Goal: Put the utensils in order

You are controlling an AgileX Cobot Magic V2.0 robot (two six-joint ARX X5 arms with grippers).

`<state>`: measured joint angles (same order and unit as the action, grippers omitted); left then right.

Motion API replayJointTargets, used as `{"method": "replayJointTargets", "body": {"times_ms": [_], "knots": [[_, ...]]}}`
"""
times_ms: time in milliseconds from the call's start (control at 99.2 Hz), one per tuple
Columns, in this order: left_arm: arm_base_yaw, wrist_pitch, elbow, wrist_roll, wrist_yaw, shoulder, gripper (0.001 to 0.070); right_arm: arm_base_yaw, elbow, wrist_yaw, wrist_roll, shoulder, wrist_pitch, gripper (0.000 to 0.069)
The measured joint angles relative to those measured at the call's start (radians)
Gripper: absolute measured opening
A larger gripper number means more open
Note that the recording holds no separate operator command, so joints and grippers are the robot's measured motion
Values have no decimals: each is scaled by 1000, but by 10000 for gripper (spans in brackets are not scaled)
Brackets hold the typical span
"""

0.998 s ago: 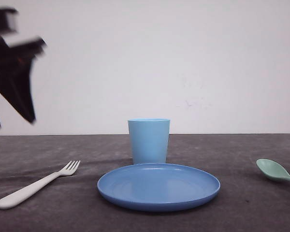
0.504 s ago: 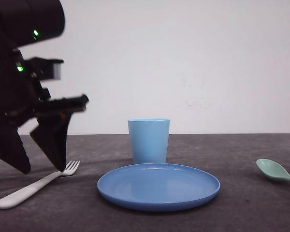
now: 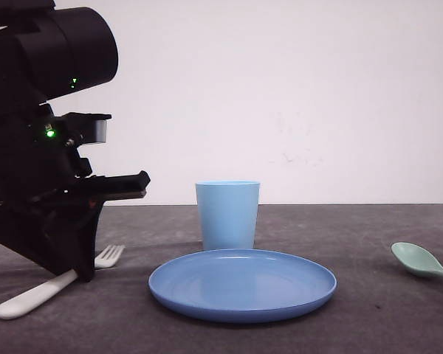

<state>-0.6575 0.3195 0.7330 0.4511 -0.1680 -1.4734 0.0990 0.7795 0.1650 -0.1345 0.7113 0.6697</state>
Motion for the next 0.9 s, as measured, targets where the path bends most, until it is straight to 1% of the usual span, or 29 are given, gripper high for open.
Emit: {"method": "replayJointTargets", "body": {"times_ms": [60,191,333,403,494,585,655,695,766,897], "knots": [[-2,-2,1,3,-1,0,45,0,0,0,0,3,0,364],[-2,0,3,6,-1,0,45,0,0,0,0,7,1,364],[-4,48,43,5,0,-5,45,0,0,0,0,7,1,364],[-12,50,84,-3,-21,-4,45,0,0,0,0,8,1,364],[-33,12,129,-17,-66,26,45,0,0,0,0,8,1,364],[-66,-102,139,-36,-88,99,45,0,0,-3,0,8,1,364],[-90,-217,140,-56,-98,151,45,0,0,-5,0,8,1,364],[-102,-290,143,-73,-114,169,45,0,0,-6,0,8,0,364],[-115,-420,145,-111,-126,179,45,0,1,-7,0,8,-3,364],[-122,-631,145,-179,-130,152,45,0,1,-7,0,8,-8,364]]}}
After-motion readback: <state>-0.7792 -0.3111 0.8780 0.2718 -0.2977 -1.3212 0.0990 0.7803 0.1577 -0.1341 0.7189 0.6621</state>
